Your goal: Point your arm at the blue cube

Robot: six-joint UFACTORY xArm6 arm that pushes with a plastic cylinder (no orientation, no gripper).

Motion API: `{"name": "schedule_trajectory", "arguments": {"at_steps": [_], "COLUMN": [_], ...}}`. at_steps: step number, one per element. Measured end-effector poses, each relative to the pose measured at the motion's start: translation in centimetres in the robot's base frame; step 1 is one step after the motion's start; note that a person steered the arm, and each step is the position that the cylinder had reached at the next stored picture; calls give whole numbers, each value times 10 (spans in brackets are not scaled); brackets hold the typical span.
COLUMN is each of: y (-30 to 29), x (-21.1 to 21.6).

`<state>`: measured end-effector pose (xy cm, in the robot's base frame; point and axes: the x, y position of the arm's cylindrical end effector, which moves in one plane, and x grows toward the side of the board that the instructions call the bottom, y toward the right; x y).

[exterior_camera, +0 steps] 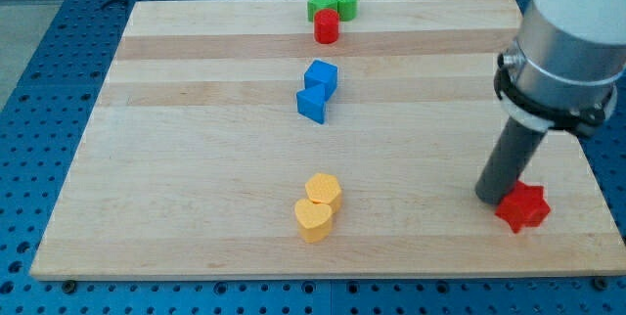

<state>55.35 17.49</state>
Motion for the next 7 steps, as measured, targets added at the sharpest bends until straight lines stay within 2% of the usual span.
{"name": "schedule_trajectory", "arguments": {"at_steps": [1,2,4,6,7], "y": [0,-1,6,-23,-55], "x": [13,-15,-122,-195,-217]}}
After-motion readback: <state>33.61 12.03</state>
